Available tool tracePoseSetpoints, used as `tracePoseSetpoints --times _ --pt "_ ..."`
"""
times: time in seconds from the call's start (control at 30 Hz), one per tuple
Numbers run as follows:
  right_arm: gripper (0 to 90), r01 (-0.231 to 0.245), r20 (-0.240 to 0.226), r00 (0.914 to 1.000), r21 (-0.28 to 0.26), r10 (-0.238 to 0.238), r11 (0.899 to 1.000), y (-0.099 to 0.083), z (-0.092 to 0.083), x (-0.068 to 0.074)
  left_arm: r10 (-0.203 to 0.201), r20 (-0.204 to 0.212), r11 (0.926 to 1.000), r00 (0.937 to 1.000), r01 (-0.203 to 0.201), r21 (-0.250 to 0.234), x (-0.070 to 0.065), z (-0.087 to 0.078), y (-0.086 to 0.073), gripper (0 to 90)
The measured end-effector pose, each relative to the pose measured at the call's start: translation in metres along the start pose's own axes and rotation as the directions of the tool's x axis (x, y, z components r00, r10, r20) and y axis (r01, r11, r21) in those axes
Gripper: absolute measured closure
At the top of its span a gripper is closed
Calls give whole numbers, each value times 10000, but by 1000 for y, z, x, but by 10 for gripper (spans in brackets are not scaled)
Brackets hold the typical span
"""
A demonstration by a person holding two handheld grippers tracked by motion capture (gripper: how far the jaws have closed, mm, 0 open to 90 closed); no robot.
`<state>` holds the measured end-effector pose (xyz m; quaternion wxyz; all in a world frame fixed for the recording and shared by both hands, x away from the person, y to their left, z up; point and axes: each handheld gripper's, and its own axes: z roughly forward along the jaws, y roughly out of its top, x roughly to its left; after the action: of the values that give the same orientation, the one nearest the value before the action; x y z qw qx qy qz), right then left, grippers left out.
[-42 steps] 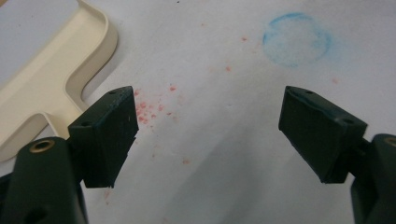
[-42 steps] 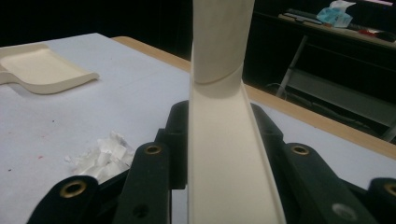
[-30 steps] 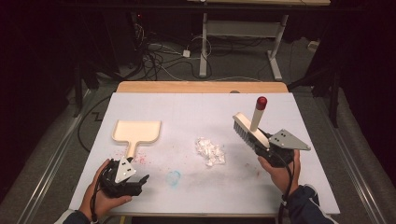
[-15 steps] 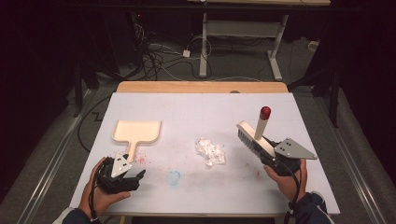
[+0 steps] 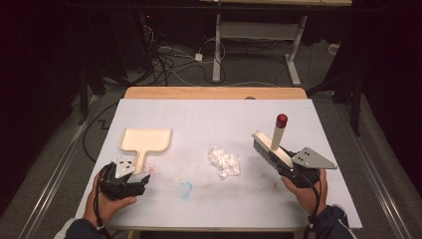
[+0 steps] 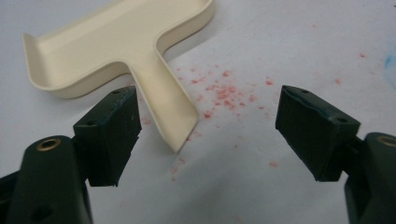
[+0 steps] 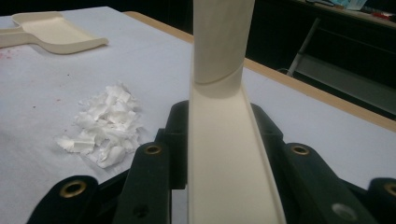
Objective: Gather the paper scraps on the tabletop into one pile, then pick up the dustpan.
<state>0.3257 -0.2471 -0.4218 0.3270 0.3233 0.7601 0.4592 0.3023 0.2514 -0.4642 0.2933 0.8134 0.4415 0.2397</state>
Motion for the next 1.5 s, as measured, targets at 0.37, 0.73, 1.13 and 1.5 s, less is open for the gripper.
tracePoseSetpoints --times 0.37,0.73,1.13,1.5 --pt "675 88 79 9999 -20 -88 10000 1 0 1 -1000 1 9948 9950 1000 199 12 10 2 221" --pt "676 120 166 9998 -81 -118 9999 1 0 -1 -1347 -201 9908 9907 1349 78 16 16 6 222" --pt "676 63 304 9995 -175 -58 9998 0 -2 -2 -2969 -554 9539 9533 2987 275 31 47 19 328" --pt "676 79 202 9998 -84 -77 9999 -1 1 -2 -2896 -412 9547 9563 2917 592 34 61 23 514"
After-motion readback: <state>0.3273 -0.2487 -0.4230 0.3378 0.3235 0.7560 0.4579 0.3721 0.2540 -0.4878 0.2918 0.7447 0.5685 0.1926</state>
